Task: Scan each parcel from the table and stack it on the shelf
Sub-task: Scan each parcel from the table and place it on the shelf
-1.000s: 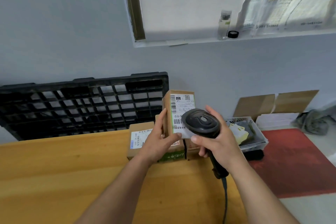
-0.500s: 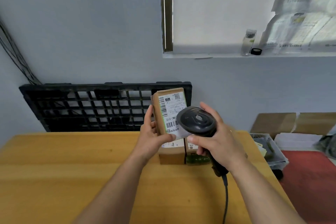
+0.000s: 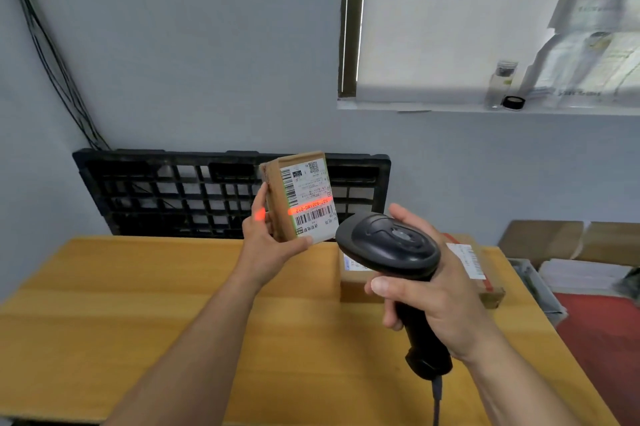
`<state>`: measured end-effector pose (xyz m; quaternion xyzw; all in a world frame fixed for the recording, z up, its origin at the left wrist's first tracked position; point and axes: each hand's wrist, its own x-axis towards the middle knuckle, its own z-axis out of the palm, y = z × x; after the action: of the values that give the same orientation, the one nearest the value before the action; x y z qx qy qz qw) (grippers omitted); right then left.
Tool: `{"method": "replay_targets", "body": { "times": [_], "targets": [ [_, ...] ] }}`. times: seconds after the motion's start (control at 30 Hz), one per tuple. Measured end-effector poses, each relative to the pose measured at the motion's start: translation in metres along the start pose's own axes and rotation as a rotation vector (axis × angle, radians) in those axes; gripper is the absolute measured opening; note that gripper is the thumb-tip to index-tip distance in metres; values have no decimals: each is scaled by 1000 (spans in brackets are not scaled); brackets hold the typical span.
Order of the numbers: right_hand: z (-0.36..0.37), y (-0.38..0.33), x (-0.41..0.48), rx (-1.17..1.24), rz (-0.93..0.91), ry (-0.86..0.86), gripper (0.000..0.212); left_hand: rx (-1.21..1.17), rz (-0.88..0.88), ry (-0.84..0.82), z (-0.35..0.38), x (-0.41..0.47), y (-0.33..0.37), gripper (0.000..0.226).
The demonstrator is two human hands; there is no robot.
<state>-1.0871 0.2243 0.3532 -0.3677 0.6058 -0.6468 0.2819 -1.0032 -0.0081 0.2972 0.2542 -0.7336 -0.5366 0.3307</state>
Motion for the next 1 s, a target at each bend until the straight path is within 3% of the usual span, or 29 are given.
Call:
{"method": "replay_targets", "body": {
  "times": [0.47,1.0],
  "targets": [
    [30,8,-15,-58,26,23,85,51,-61,-16,-32,-11,-20,127],
    [36,8,-38,37,17,-199,91,75,-39,216,-61,-82,-10,116]
  ]
}}
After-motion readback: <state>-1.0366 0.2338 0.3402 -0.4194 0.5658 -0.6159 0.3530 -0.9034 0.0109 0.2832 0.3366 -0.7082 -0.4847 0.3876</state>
